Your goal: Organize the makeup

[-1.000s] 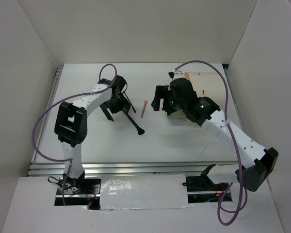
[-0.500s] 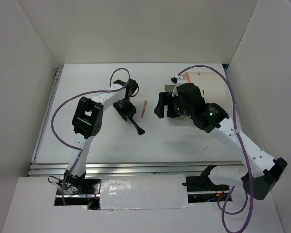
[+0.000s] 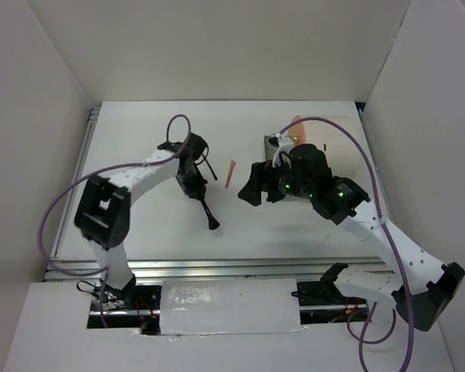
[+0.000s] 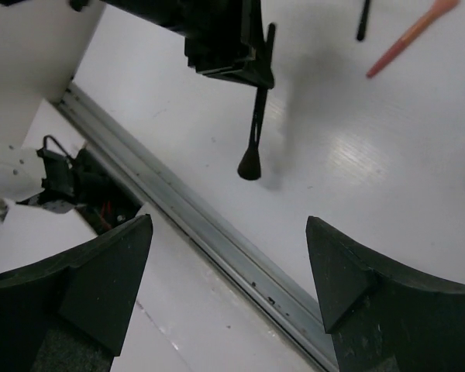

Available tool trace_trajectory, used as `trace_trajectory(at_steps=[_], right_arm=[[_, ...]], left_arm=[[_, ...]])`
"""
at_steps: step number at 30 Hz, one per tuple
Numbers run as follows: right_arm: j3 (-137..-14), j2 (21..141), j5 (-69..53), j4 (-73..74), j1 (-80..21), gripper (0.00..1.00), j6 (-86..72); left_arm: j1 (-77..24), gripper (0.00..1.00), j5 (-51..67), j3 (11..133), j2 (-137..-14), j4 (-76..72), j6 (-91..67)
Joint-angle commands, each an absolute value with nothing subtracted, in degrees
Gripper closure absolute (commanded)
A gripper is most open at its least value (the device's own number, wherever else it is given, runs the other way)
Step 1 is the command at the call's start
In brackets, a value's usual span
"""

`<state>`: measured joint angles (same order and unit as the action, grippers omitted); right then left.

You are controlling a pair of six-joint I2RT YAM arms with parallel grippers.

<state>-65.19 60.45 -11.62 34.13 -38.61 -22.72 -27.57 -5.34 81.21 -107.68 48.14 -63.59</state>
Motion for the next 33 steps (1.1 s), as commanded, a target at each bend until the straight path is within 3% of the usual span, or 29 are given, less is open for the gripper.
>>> trace_trajectory(at_steps=[1,5,7,16,19,20,22,24,25,28,29,32,33], right_arm=[[-62.8,60.0,-21.1,22.9,-38.8,0.11,-25.2],[-59.1,62.0,-26.6,13.8,-39.2,0.09,-30.5],[-58.4,63.1,-27.5,9.6,-39.4,0.02,-32.2],[-60.4,65.9,-16.5,6.6,-40.5,0.02,-35.9],[-61.2,66.7,-17.1,5.2,-40.4,0.22,-35.9],[-61.4,67.5,-17.7,4.8,-40.3,0.36,-36.0],[-62.7,68.6,-20.4,4.8,-40.4,0.47,-35.9],[-63.0,69.5,-22.1,4.4,-40.5,0.79,-35.9],[-62.5,69.3,-22.8,3.9,-40.8,0.85,-36.1],[-61.1,68.8,-22.9,1.9,-40.8,0.87,-36.6],[-61.1,68.7,-22.6,1.9,-40.8,0.96,-36.7],[-61.5,68.9,-20.7,2.8,-40.8,1.0,-36.7],[-62.1,69.1,-20.0,3.2,-40.8,1.0,-36.6]], left_arm=[[-27.9,1.0,8.6,78.2,-92.0,31.9,-52.4],[-27.6,1.0,27.3,75.2,-83.3,17.4,-48.8],[-27.5,1.0,33.9,74.5,-81.0,12.3,-49.5],[-26.5,1.0,42.9,71.3,-76.5,6.4,-53.6],[-26.3,1.0,44.1,70.5,-76.1,4.9,-54.6],[-26.2,1.0,44.4,70.5,-76.0,5.0,-54.3],[-25.8,1.0,44.2,70.9,-76.1,5.9,-53.9],[-25.1,1.0,44.9,71.2,-76.6,5.7,-54.2],[-24.6,1.0,45.3,71.1,-76.9,4.1,-55.4],[-24.1,1.0,46.2,71.1,-77.3,2.1,-56.9],[-24.0,1.0,46.1,71.7,-77.5,2.4,-57.0],[-23.7,0.76,43.9,73.6,-77.9,5.2,-55.7],[-23.4,0.36,42.3,74.2,-78.0,6.8,-54.5]])
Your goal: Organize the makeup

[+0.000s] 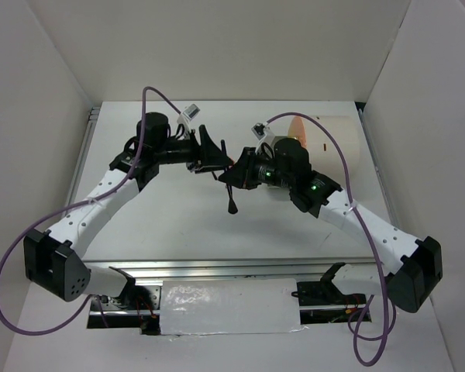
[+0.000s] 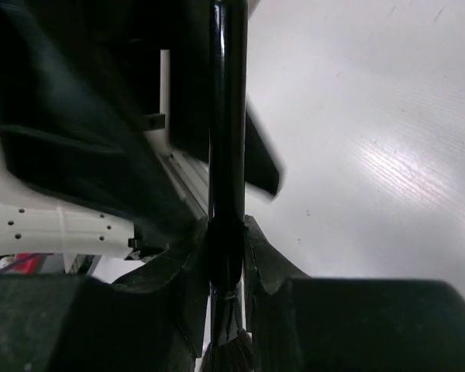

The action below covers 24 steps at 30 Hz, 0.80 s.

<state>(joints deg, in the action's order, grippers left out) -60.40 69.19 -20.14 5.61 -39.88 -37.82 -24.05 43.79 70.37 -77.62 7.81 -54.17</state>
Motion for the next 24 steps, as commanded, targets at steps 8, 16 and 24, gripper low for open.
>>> trace_trajectory(at_steps=[8,16,24], right_arm=[[-69.2,77.6,3.2,18.2,-40.3,1.0,-37.6],[-90.2,97.1,19.9,35.1,-33.0,1.0,-29.9],[-96.0,104.9,30.1,39.4,-25.4,1.0,-25.7]], left_arm=[[-20.2,0.0,4.3,98.4,-83.5,48.7,-52.2],[-18.7,0.01,1.3,96.1,-81.2,52.9,-48.5],[-18.3,0.01,8.3,83.9,-73.0,50.6,-43.8]])
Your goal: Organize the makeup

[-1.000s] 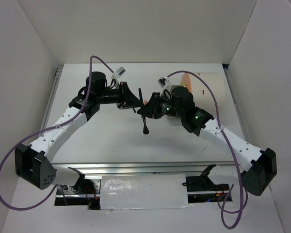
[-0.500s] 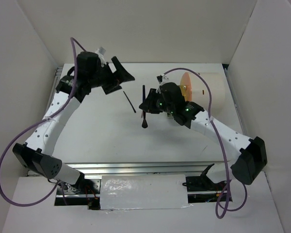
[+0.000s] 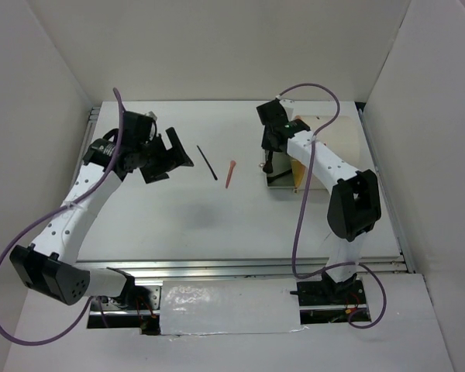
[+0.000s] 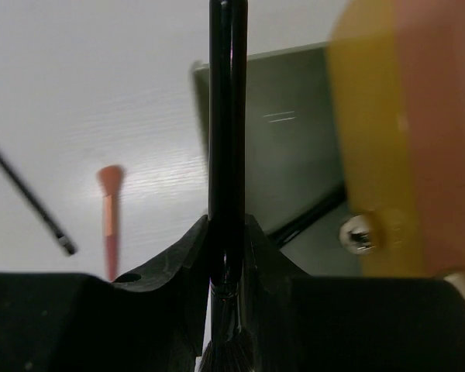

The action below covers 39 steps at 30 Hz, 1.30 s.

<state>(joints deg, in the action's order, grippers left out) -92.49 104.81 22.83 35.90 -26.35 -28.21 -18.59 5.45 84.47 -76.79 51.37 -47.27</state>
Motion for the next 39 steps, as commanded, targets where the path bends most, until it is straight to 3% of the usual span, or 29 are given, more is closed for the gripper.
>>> trace_trajectory(at_steps=[1,26,35,39], right_arm=[[-95.9,105.1,30.4,39.1,-25.1,1.0,-25.3],[-82.4,103.2,30.5,33.1,-24.9,1.0,-30.1],[-85.7,104.5,30.8,37.5,-25.0,0.94,-36.4],[-86.4,104.9,30.9,38.5,-25.3,0.84,-38.0]], left_arm=[[-18.2,0.01,8.5,82.9,-72.7,50.9,-43.4],[-17.9,0.0,14.8,78.8,-70.5,52.1,-38.8],[-18.0,0.01,14.9,76.8,-69.3,51.6,-39.1],[-18.0,0.01,14.9,77.0,-69.3,51.6,-38.8]])
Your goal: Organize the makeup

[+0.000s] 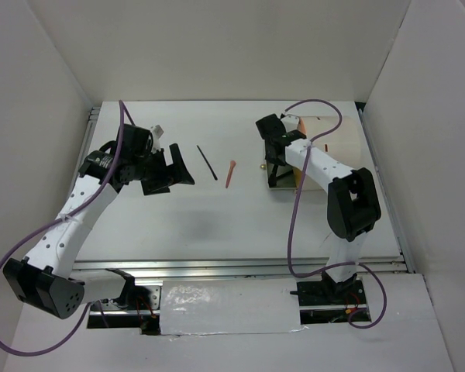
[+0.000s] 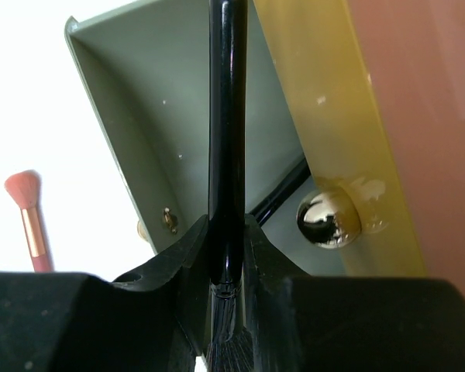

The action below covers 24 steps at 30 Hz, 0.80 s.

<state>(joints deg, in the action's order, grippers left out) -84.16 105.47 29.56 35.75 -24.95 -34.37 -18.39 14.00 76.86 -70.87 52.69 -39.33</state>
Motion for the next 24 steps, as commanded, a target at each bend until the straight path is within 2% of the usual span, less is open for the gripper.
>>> trace_trajectory(at_steps=[1,2,3,8,15,18,24], right_arm=[[-86.5,104.8,30.9,38.7,-25.5,0.83,-38.1],[-86.5,104.7,31.0,38.6,-25.4,0.8,-38.3],[-86.5,104.3,31.0,38.6,-25.6,0.71,-38.3],[-87.7,103.0,31.4,38.8,-25.9,0.58,-38.0],[-90.9,102.8,32.7,40.7,-25.9,0.57,-37.4],[-91.1,101.3,31.4,40.4,-26.1,0.49,-37.4],[-92.0,96.7,25.5,37.8,-27.0,0.47,-36.4]], left_arm=[[-18.0,0.01,14.9,77.1,-69.3,51.6,-38.8],[-17.9,0.01,15.0,77.2,-69.4,51.8,-38.6],[-17.9,0.01,14.9,77.2,-69.4,51.8,-38.5],[-17.9,0.0,15.6,76.8,-69.6,51.4,-38.2],[-17.8,0.01,17.0,76.0,-69.9,50.4,-38.6],[-17.9,0.01,16.2,76.1,-69.8,50.8,-38.5],[-17.6,0.01,10.1,77.4,-72.5,52.2,-40.0]])
